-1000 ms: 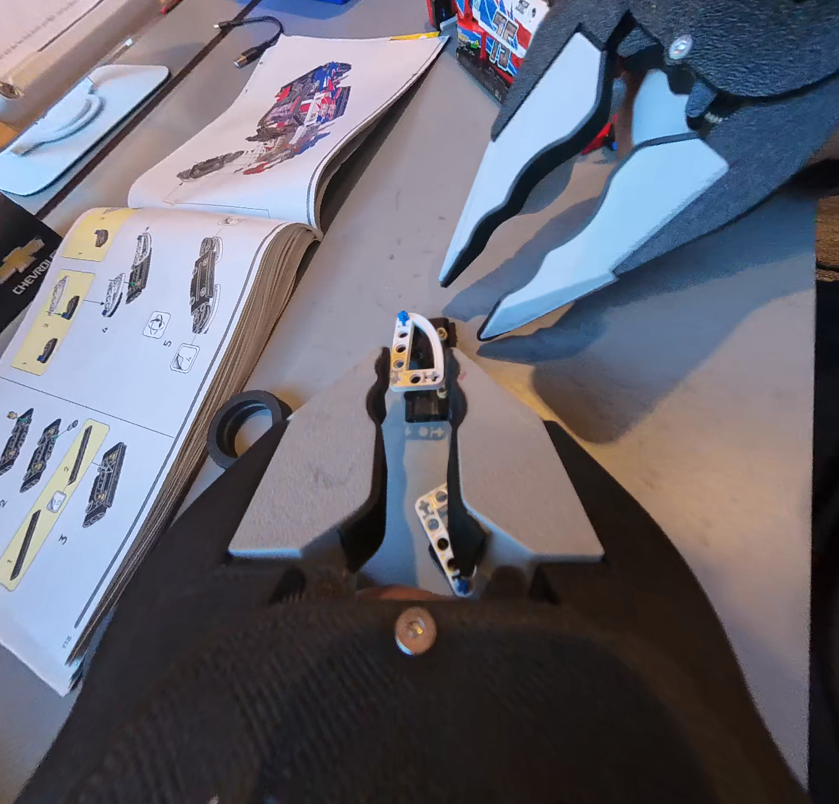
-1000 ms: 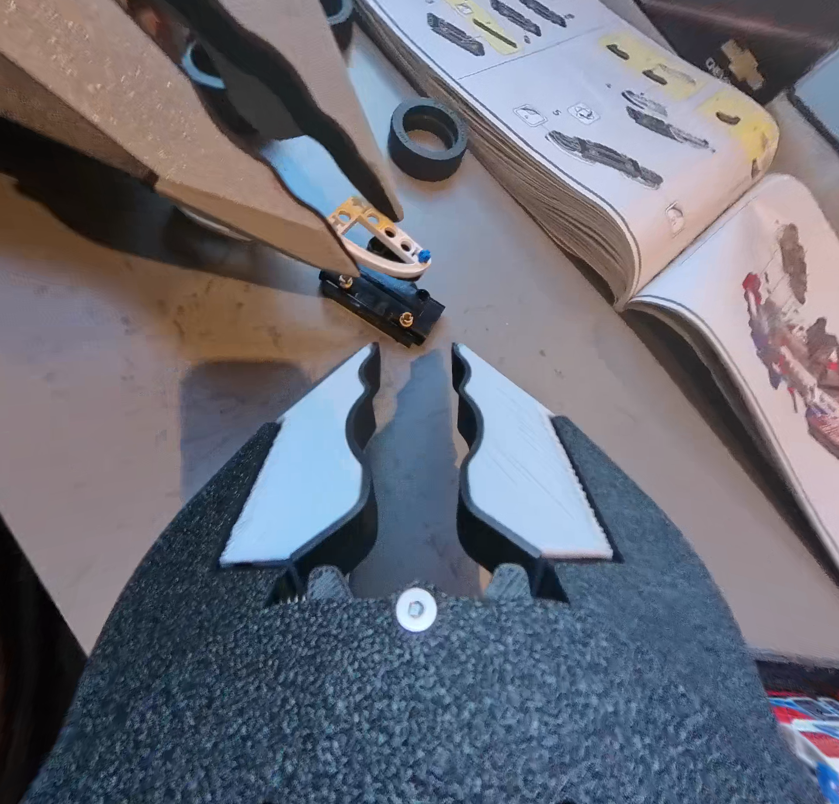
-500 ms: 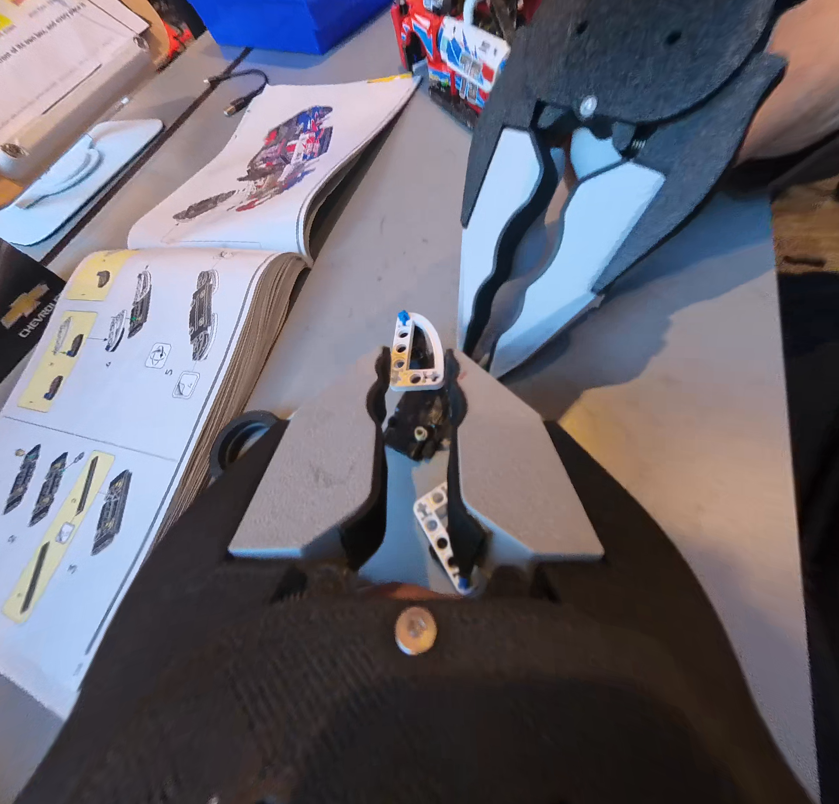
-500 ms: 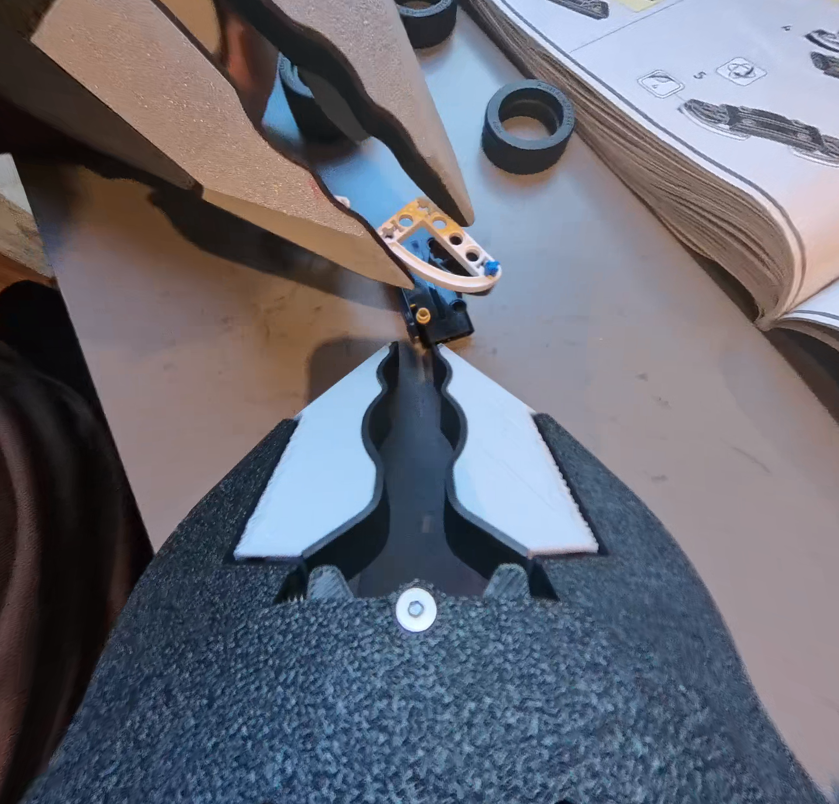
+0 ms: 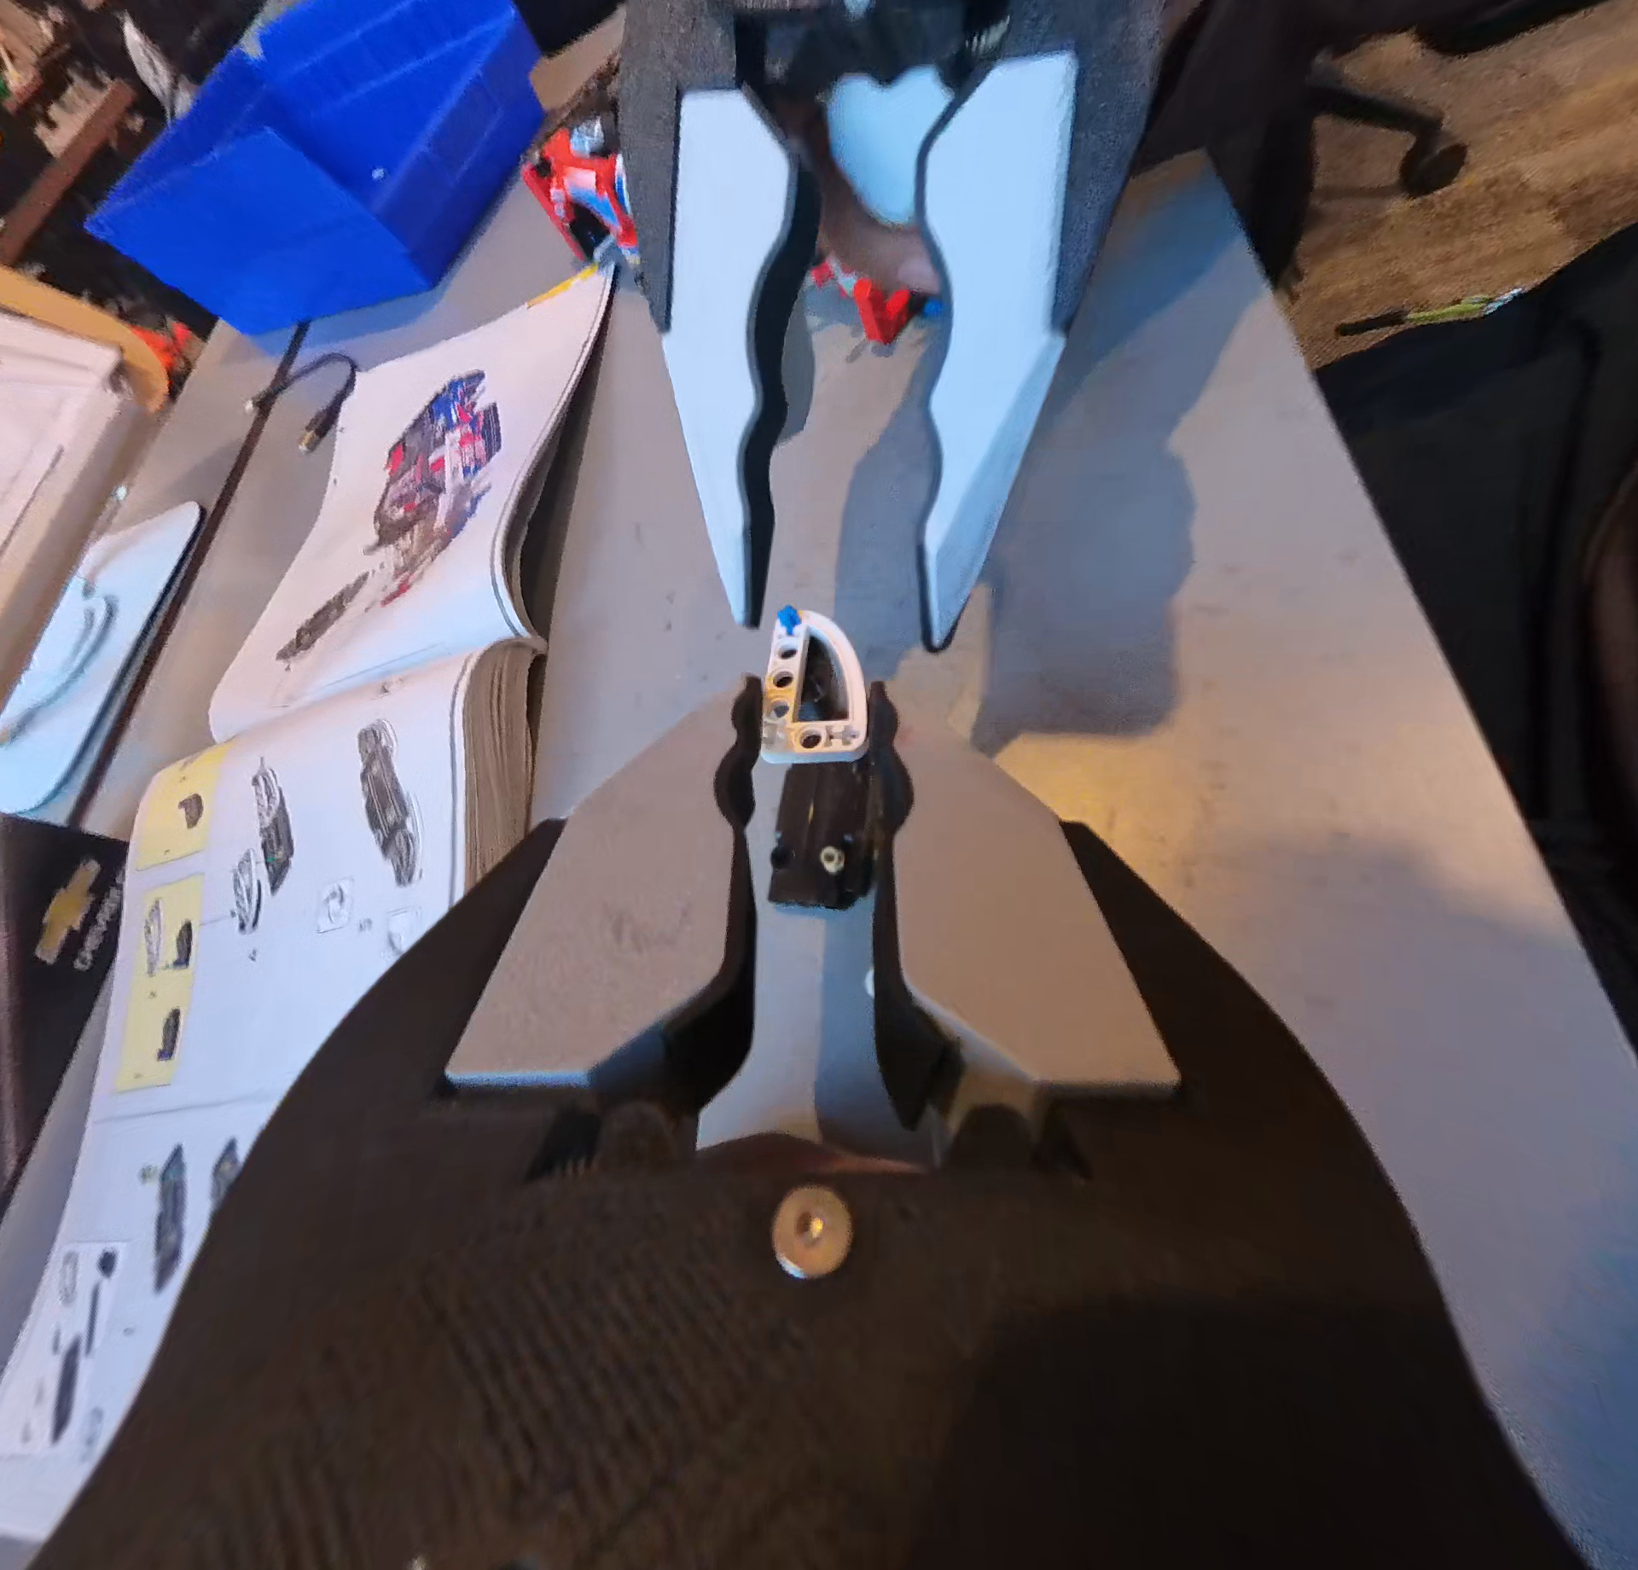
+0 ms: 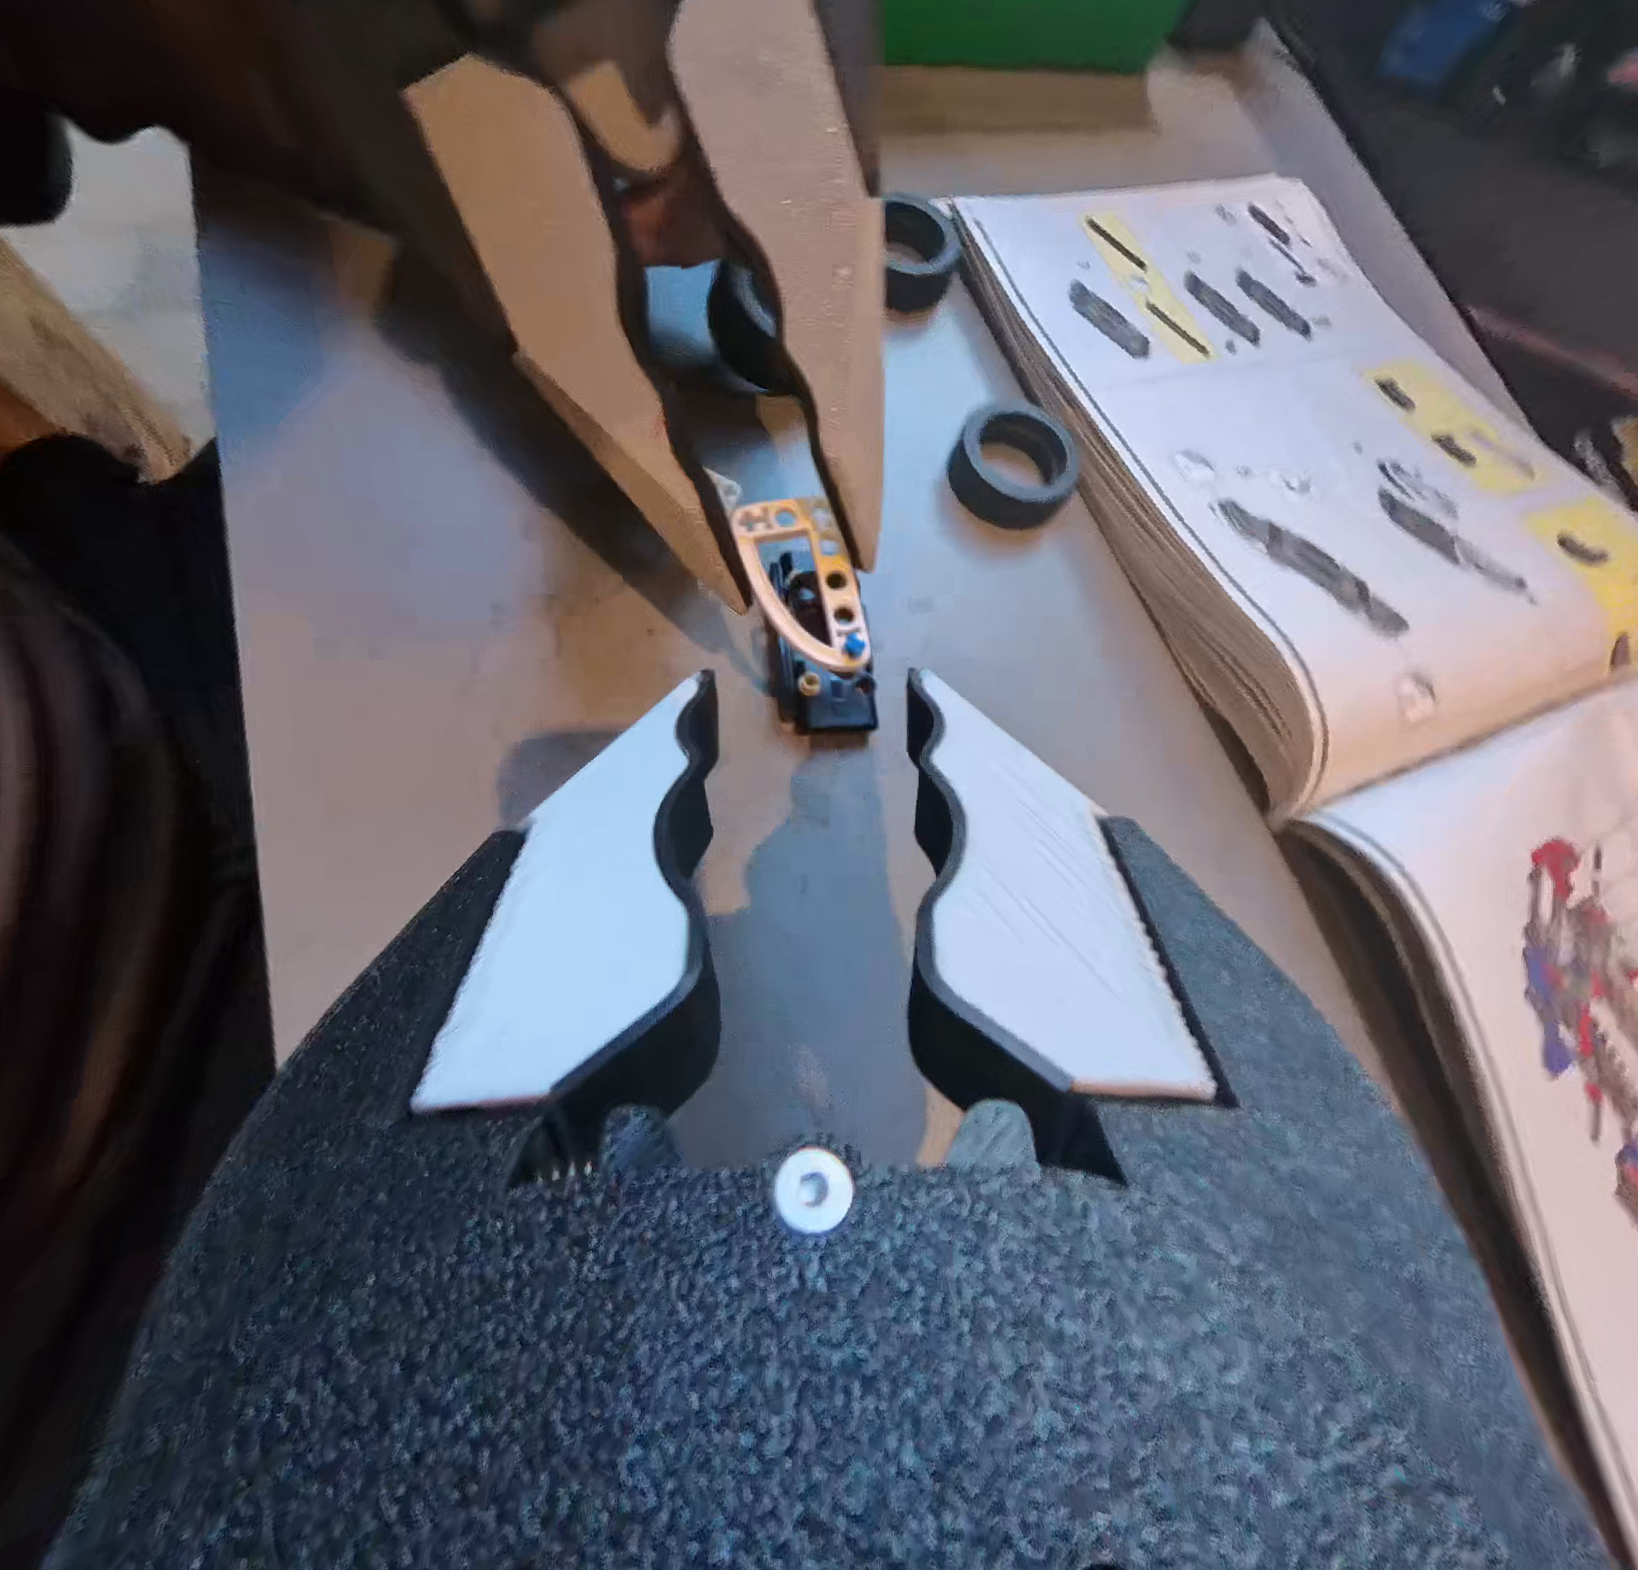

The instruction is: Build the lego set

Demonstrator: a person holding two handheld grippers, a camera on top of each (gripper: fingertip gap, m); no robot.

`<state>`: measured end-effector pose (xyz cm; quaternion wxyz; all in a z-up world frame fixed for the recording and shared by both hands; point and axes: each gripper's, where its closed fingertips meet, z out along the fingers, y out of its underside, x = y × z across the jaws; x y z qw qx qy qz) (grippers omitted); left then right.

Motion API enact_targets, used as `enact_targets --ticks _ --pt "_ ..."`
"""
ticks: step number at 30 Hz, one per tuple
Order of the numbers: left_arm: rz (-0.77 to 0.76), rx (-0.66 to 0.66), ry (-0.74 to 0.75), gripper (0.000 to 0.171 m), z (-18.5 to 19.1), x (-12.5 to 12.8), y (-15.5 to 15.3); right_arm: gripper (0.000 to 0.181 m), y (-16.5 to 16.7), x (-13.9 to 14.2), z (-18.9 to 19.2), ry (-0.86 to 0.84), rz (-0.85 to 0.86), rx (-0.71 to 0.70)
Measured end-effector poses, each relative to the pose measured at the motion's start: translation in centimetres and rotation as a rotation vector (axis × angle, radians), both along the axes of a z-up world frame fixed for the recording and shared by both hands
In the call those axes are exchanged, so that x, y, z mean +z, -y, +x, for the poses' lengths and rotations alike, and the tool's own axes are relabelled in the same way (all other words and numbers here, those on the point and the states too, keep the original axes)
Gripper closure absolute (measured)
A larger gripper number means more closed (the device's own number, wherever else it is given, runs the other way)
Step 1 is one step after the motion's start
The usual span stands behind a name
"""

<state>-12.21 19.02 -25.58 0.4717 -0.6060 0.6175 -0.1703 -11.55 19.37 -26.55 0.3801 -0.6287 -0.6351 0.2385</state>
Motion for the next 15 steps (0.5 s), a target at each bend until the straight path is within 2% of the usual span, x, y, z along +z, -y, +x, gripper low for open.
enact_targets --ticks 2,5,6,8,10,12,15 --pt "0.004 -0.060 0.034 0.151 0.43 0.93 0.49 0.139 -0.22 0.06 -0.39 0.022 0.051 0.021" --pt "-0.070 -0.095 0.045 0.150 0.41 0.78 0.41 0.142 -0.09 0.26 -1.04 0.024 0.051 0.049" --pt "-0.083 -0.098 0.047 0.150 0.28 0.72 0.26 0.155 0.10 0.21 -1.08 0.025 0.045 0.063" --pt "-0.112 -0.106 0.063 0.150 0.22 0.85 0.32 0.164 -0.24 0.17 -0.96 0.028 0.061 0.058" --pt "-0.105 -0.098 0.052 0.150 0.13 0.75 0.14 0.164 -0.29 0.36 -0.91 0.018 0.046 0.055" --pt "-0.096 -0.097 0.049 0.150 0.13 0.75 0.05 0.157 -0.06 0.46 -0.85 0.017 0.023 0.065" --pt "-0.108 -0.110 0.060 0.150 0.34 0.86 0.33 0.159 0.21 0.81 -1.12 -0.003 0.023 0.080"
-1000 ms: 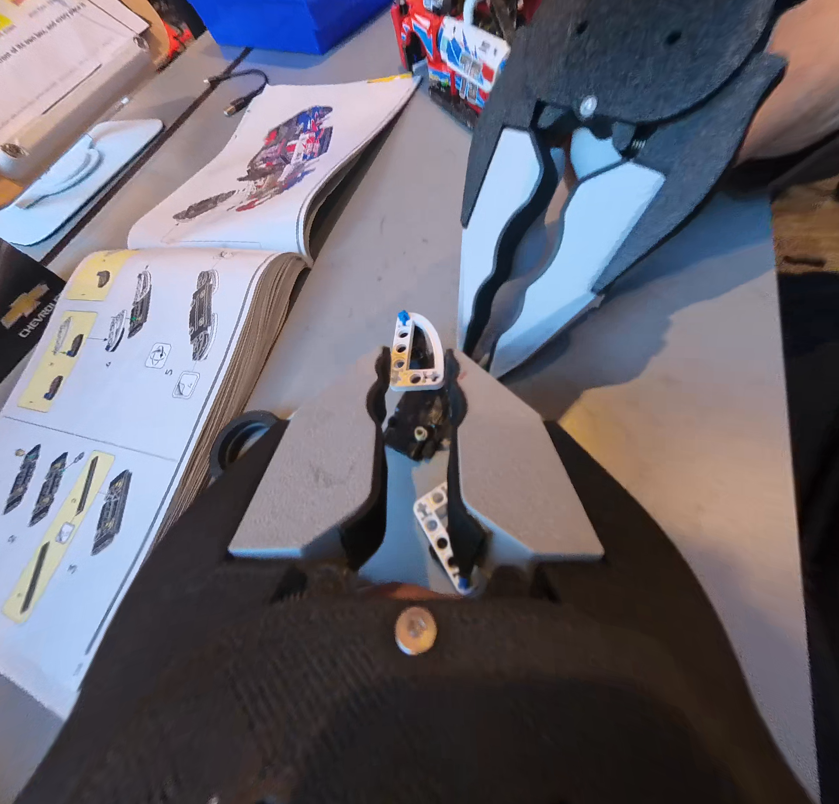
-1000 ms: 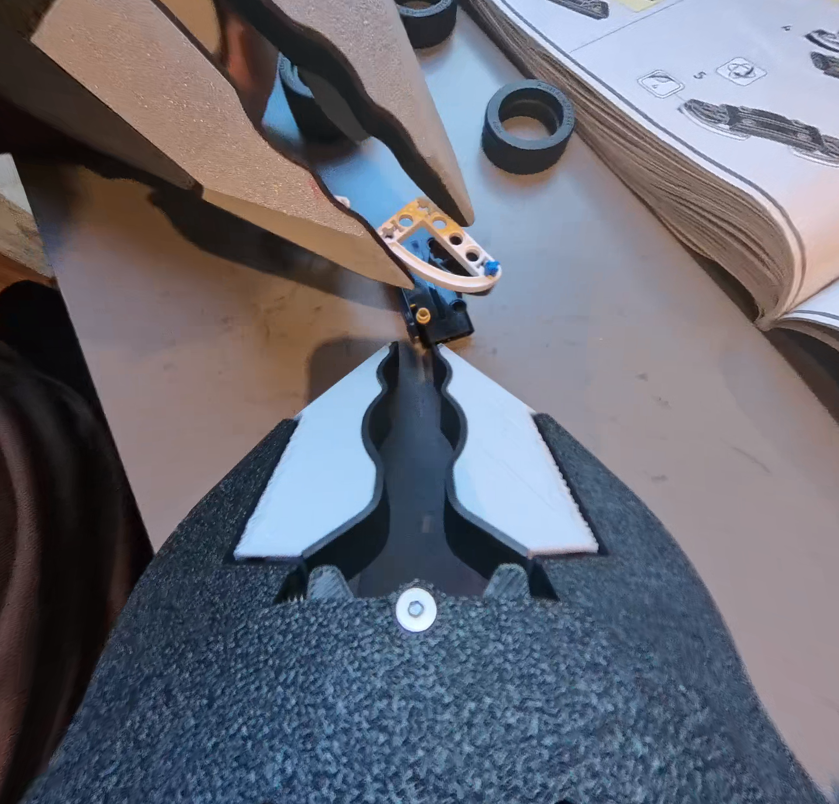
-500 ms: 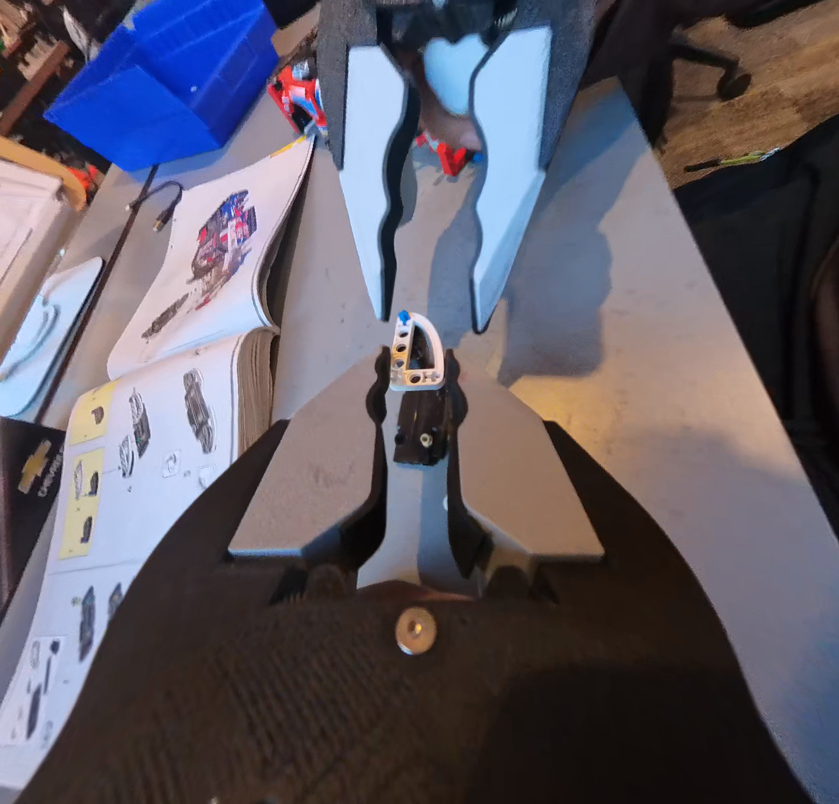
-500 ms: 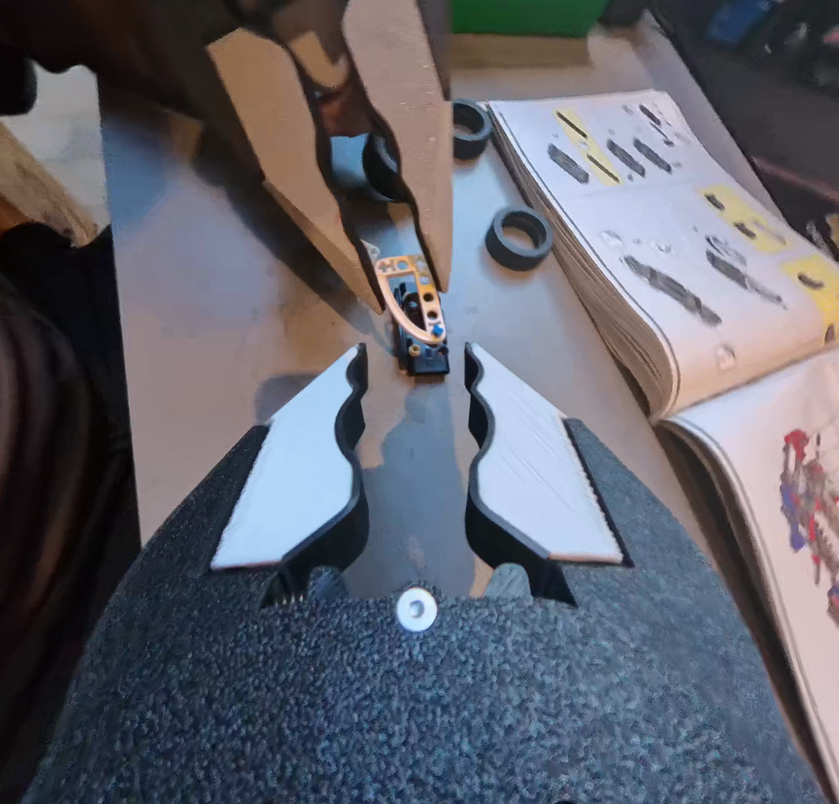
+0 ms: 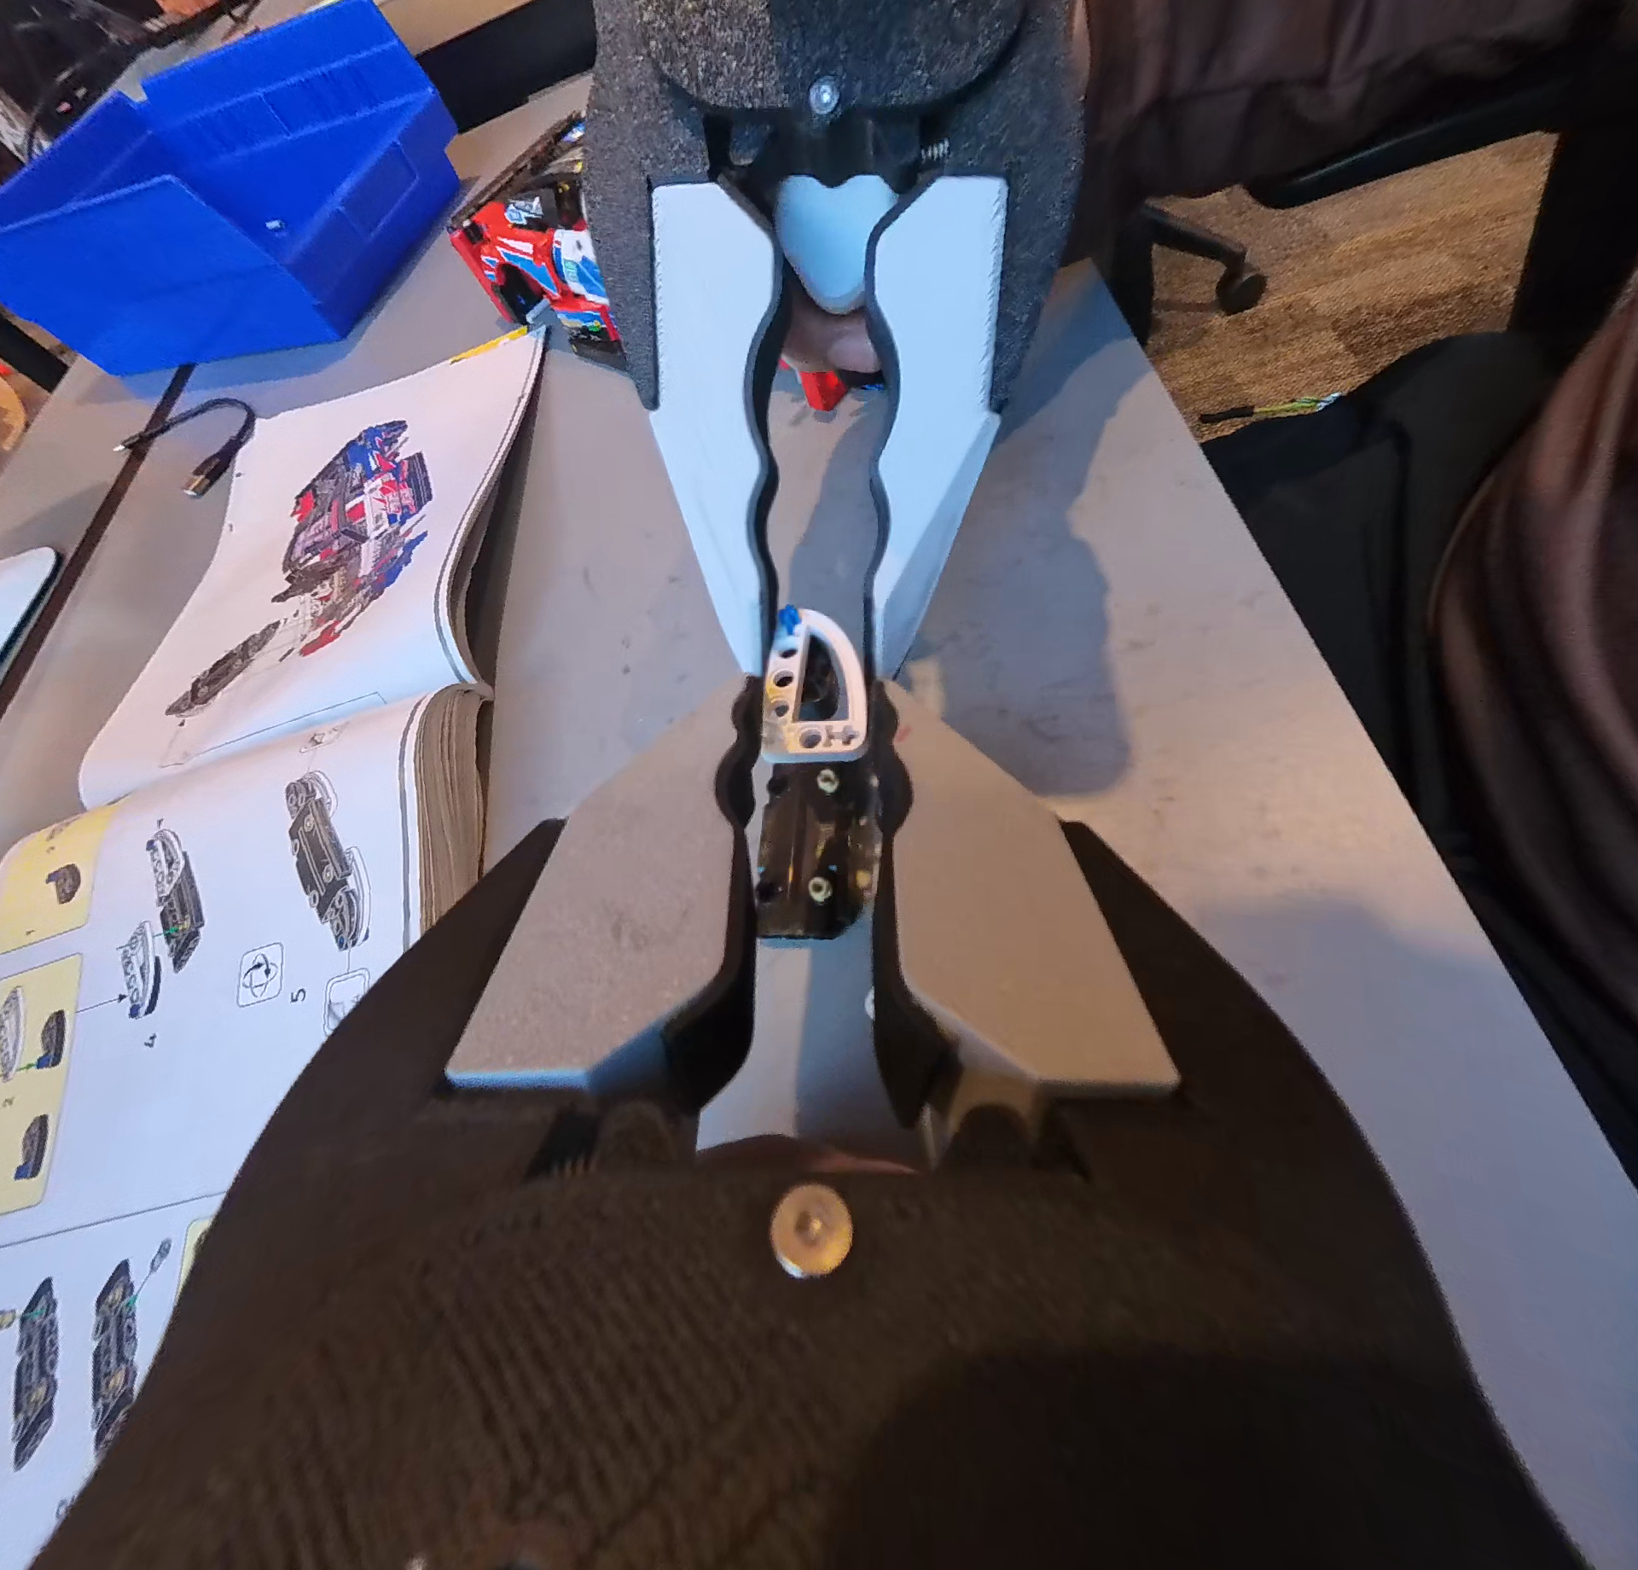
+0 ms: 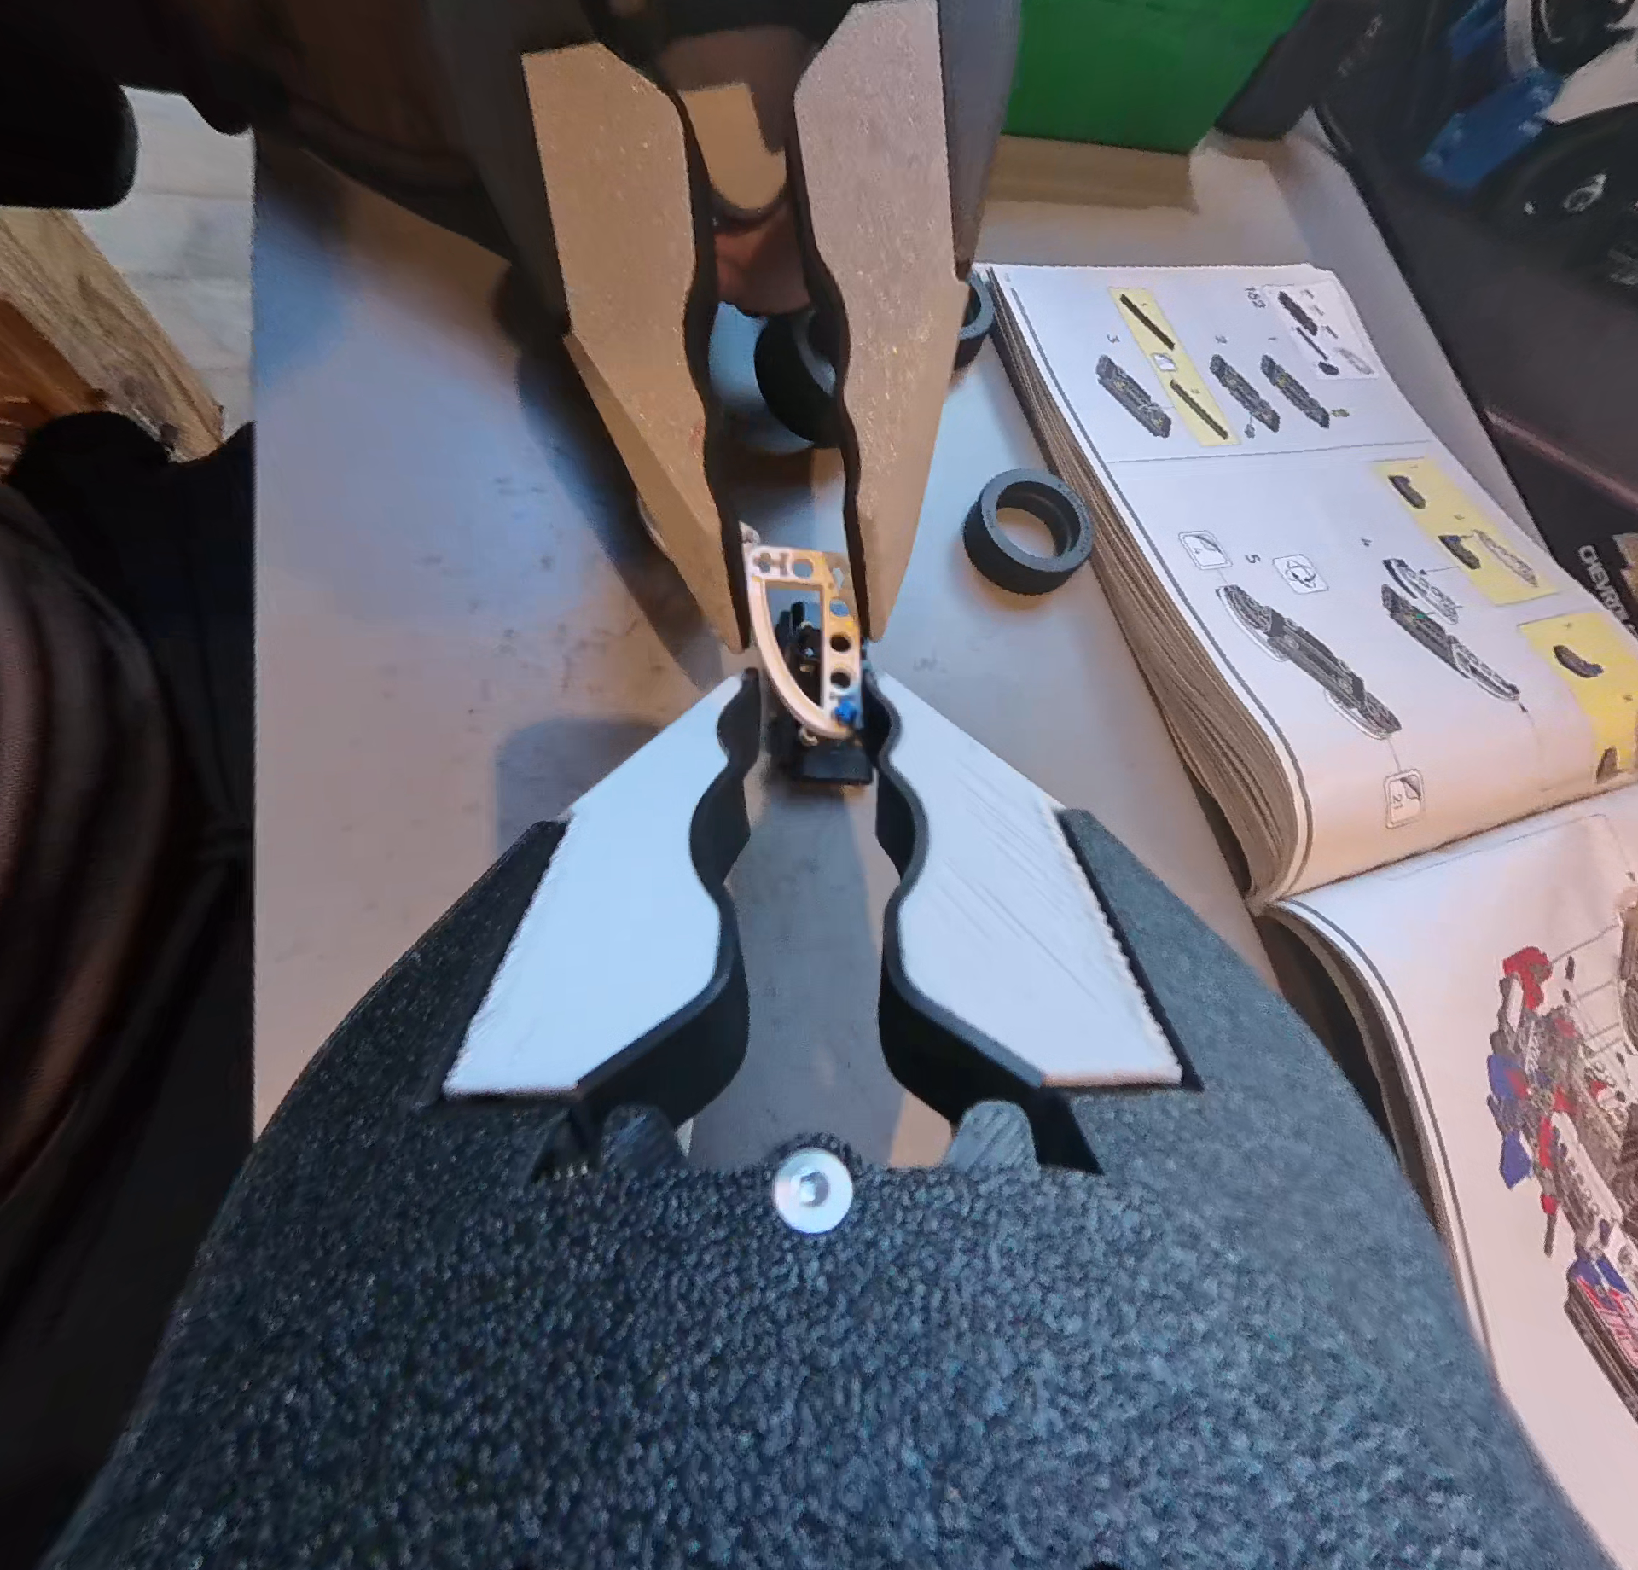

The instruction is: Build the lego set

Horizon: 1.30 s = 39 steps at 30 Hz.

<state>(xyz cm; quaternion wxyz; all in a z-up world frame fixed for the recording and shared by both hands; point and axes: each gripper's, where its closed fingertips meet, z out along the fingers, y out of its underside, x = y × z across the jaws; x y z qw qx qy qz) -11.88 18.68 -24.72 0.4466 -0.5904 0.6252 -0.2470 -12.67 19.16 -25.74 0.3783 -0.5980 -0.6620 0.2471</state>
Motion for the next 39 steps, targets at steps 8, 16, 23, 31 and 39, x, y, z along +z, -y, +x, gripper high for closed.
enact_targets --ticks 8,16,23,31,39 --pt "0.008 0.032 -0.073 0.150 -0.2 -1.0 -0.1 0.161 0.0 -0.8 -0.1 0.017 -0.019 -0.001" --pt "-0.027 0.118 -0.124 0.141 -1.9 -2.2 -1.6 0.162 -1.5 -2.1 0.6 0.062 -0.027 -0.037" --pt "-0.123 0.151 0.000 0.128 -2.4 -0.3 -2.1 0.162 -2.2 -2.2 1.0 0.073 -0.050 -0.076" --pt "-0.142 0.230 0.041 0.131 -3.2 0.2 -3.4 0.162 -3.0 -1.9 1.4 0.052 -0.090 -0.126" --pt "-0.190 0.311 0.099 0.137 -4.1 0.8 -4.8 0.162 -2.9 -1.5 1.2 0.028 -0.125 -0.144"
